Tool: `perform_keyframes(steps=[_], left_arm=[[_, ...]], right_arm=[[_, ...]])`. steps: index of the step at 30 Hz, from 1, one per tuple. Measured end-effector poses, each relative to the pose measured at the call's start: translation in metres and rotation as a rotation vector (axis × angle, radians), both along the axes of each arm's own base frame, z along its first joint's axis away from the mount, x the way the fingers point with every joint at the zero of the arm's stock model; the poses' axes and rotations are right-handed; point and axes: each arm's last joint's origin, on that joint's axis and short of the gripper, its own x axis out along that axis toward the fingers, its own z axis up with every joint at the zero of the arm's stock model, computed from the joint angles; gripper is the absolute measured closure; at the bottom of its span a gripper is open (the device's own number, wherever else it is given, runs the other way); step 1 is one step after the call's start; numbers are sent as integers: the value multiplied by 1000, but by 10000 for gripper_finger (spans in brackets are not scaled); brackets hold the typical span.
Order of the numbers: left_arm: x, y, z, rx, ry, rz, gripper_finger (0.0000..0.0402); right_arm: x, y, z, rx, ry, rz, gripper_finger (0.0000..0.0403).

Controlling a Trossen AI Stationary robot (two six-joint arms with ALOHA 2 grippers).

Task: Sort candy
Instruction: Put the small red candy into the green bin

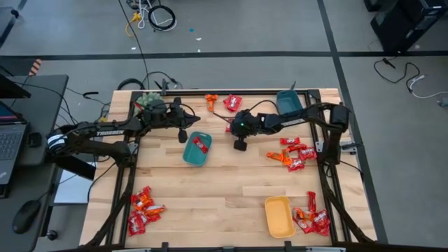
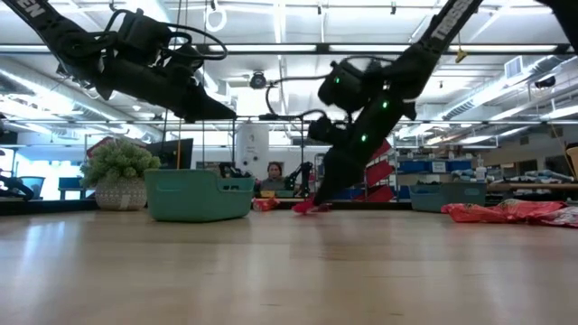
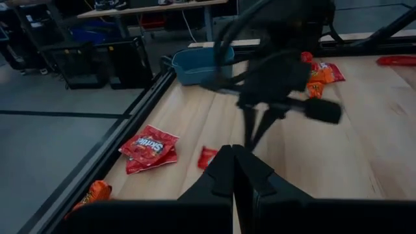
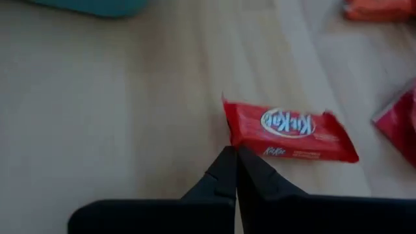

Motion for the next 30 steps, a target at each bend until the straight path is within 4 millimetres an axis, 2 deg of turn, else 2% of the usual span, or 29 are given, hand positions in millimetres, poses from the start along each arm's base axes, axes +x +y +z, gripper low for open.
perform_keyframes(steps=[7,11,16,23,26,30], left_arm=[[0,0,0,-1,1,0,401],[0,0,0,-1,2,0,401],[0,0,0,-1,2,0,401],[0,0,-1,-6,11,0,401],[0,0,-2,-7,14,0,401],[0,0,-2,-7,18,0,401]], right_arm=[[0,42,29,20,-42,83,403],[0,56,38,50,-71,84,403],[0,54,39,68,-95,-11,380],[5,54,43,57,-156,-11,280],[8,54,35,29,-144,-30,246],[12,53,15,-11,-93,-45,235]])
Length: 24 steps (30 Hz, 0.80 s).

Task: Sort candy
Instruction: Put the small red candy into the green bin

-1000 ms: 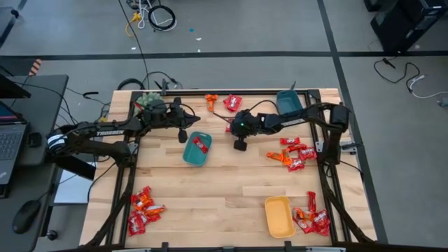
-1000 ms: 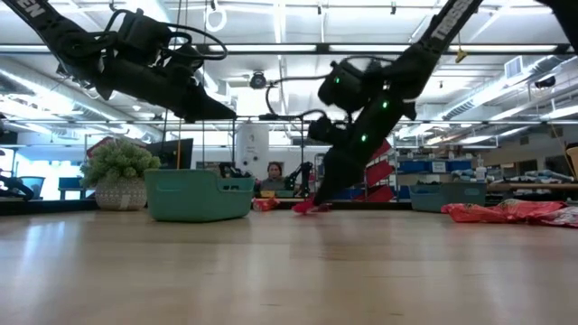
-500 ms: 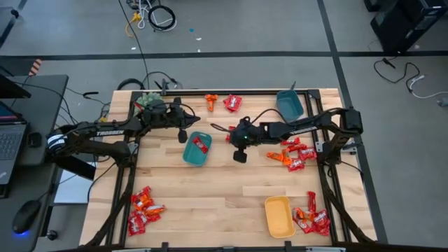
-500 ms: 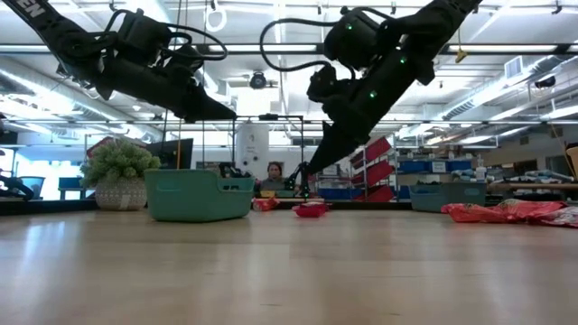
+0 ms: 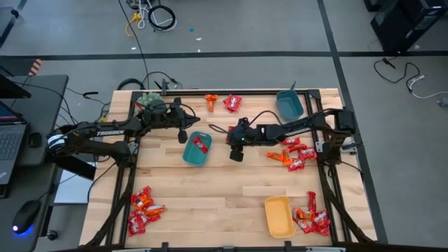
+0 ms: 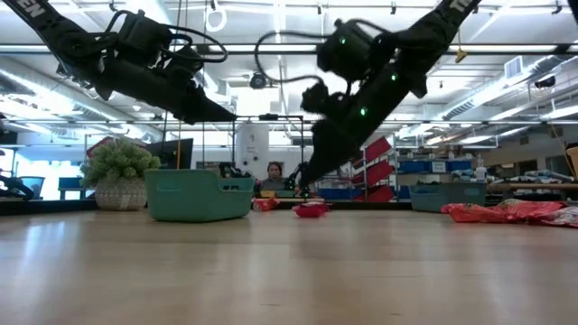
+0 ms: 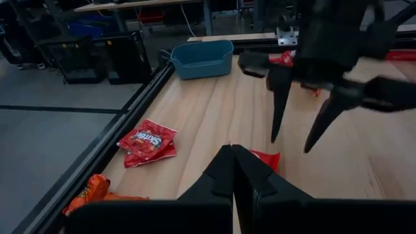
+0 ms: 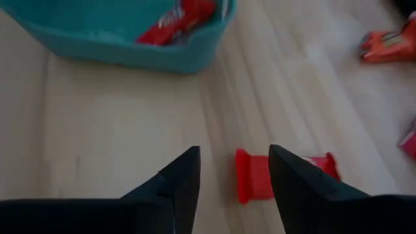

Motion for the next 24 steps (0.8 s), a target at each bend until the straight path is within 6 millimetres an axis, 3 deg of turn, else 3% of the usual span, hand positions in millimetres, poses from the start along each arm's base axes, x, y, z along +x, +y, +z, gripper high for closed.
perform_keyframes(steps=[8,13,17,24], left_arm=[[0,0,0,2,5,-1,401],[0,0,0,2,6,-1,401],[0,0,0,3,6,0,401],[0,1,0,11,4,37,401]], right_arm=[[3,-6,-31,-13,77,-18,260],[6,-13,-41,-29,88,-42,321],[6,-15,-43,-63,102,-51,392],[0,-13,-24,-63,84,-44,402]])
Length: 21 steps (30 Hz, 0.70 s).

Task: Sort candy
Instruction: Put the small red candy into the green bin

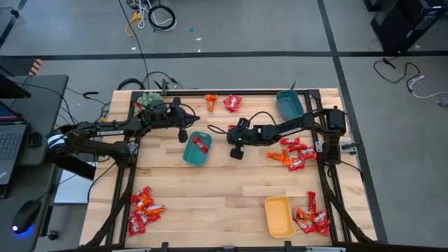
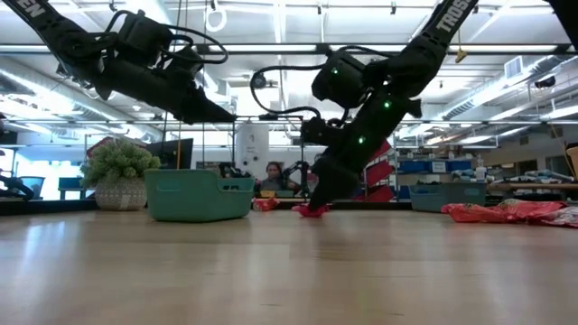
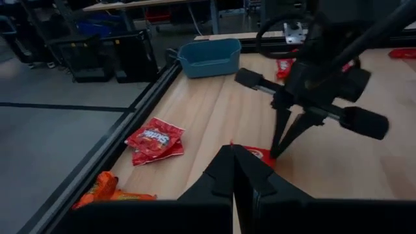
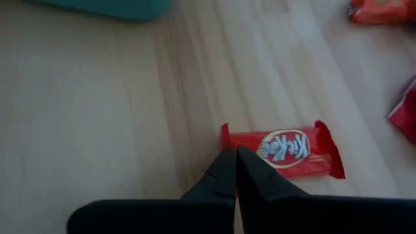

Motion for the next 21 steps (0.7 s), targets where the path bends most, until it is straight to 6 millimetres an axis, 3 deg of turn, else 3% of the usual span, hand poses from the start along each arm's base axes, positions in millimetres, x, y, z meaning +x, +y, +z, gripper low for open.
perform_keyframes(steps=[4,11,15,21], left_arm=[[0,1,1,9,-5,24,401],[0,1,3,17,-21,25,402],[0,1,2,16,-20,26,402],[0,1,1,4,-4,27,402]], right_arm=[[-1,2,26,-8,-85,5,403],[-3,10,49,18,-160,49,403],[-2,11,40,72,-139,46,390],[0,2,14,72,-59,21,321]])
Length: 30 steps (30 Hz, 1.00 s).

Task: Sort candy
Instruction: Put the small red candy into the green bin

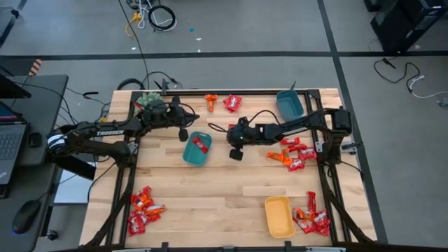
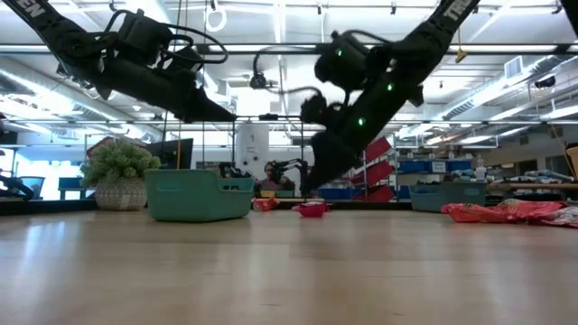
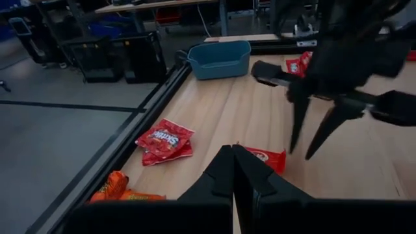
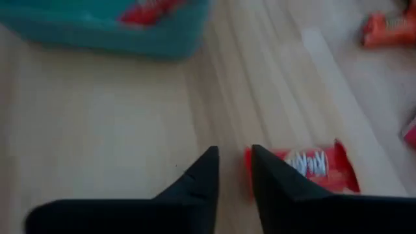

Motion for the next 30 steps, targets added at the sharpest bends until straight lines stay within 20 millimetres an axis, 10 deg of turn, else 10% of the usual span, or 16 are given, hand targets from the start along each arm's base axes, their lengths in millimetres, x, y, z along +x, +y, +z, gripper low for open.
perform_keyframes(steps=[8,16,30], left_arm=[[0,0,-2,-8,15,0,402],[0,0,-2,-9,18,0,401],[0,0,-2,-9,18,0,401]], right_arm=[[1,-17,-24,-3,54,-45,264],[2,-25,-31,-29,56,-75,388],[0,-7,5,-61,-19,-27,402]])
